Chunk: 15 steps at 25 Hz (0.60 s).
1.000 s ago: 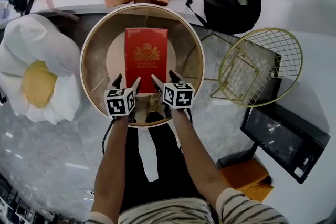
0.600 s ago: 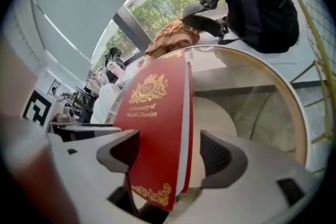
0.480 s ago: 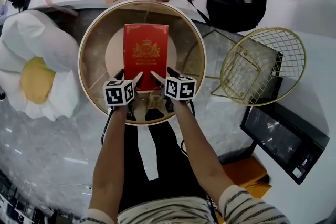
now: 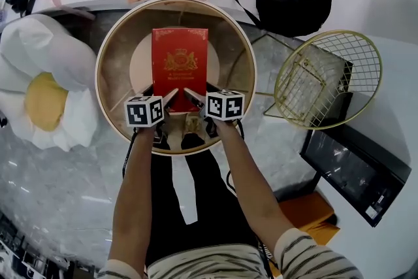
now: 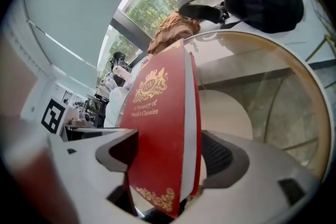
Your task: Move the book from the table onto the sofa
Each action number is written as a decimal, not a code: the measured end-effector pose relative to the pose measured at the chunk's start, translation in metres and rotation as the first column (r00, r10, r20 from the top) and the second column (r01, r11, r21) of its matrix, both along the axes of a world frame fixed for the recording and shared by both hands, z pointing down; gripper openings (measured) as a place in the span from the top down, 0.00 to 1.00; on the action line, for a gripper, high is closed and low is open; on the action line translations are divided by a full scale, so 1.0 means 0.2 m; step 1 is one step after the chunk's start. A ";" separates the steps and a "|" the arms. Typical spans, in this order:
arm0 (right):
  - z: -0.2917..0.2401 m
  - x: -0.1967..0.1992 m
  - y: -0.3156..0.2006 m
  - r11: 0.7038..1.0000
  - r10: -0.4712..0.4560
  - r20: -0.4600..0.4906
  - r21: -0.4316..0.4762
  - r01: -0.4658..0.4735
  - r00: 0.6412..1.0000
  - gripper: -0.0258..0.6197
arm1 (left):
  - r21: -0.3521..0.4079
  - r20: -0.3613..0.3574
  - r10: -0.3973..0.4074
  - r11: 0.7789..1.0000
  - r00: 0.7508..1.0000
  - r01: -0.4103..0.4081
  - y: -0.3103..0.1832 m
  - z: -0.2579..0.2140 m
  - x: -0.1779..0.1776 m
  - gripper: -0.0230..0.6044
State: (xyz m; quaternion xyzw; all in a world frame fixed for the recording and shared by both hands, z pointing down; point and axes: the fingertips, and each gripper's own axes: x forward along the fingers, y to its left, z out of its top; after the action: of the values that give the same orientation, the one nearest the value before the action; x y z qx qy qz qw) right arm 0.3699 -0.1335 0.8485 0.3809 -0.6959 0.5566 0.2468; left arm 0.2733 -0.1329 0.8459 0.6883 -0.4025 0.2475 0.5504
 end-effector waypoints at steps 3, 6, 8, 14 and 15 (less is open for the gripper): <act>0.01 0.00 0.00 1.000 0.006 -0.004 -0.008 -0.006 1.000 0.40 | -0.007 -0.010 0.009 1.000 1.000 -0.010 0.00 0.00 0.00 0.39; 0.00 0.01 -0.02 0.998 0.052 0.012 -0.026 -0.052 0.999 0.40 | -0.019 -0.012 0.004 1.000 1.000 -0.005 -0.01 0.01 0.00 0.39; 0.01 0.01 -0.03 0.998 0.054 -0.011 -0.037 -0.054 0.998 0.40 | -0.027 -0.010 0.001 1.000 1.000 -0.001 -0.02 0.02 0.00 0.38; 0.01 0.01 -0.02 0.998 0.034 -0.058 -0.051 -0.037 0.998 0.40 | -0.044 0.001 0.012 0.999 1.000 -0.012 0.00 0.03 0.01 0.38; 0.01 0.01 -0.02 0.998 0.030 -0.061 -0.051 -0.033 0.998 0.40 | -0.047 0.007 0.014 0.999 1.000 -0.013 0.00 0.02 0.01 0.38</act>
State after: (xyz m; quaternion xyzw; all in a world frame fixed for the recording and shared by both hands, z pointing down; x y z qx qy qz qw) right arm 0.3720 -0.1374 0.8509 0.4019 -0.6675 0.5665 0.2685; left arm 0.2752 -0.1337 0.8506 0.6769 -0.3937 0.2631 0.5635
